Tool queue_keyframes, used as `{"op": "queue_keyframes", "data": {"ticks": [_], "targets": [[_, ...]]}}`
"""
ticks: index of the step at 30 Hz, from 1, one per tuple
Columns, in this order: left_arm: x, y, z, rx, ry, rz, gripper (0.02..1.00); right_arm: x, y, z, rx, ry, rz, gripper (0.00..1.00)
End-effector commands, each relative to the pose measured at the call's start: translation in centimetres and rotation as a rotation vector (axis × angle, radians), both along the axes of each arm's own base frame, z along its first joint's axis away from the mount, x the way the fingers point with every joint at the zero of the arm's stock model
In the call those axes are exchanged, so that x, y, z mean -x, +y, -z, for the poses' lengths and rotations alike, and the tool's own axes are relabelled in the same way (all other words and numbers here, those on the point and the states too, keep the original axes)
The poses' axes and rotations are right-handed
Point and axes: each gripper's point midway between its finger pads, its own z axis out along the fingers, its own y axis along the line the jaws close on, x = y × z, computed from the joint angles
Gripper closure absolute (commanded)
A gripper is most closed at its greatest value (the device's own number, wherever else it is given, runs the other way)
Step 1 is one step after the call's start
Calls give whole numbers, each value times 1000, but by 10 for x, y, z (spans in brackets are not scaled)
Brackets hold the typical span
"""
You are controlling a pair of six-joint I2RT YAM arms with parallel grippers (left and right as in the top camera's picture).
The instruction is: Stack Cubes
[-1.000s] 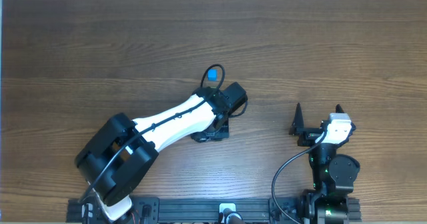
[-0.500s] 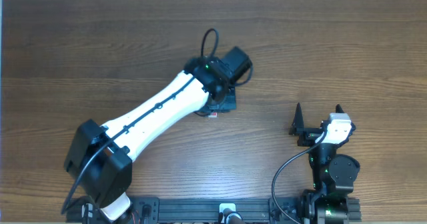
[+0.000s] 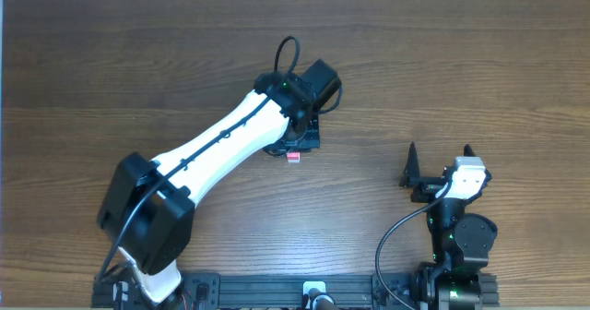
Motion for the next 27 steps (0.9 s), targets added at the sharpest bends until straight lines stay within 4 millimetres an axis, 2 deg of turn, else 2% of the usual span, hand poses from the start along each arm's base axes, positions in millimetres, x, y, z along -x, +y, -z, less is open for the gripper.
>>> {"op": "queue_keyframes", "data": {"ticks": [1, 27], "targets": [[-3, 0, 2, -13, -6, 18, 976, 0, -1, 1, 1, -3, 1, 7], [6, -2, 23, -24, 70, 30, 976, 0, -1, 1, 1, -2, 1, 7]]}}
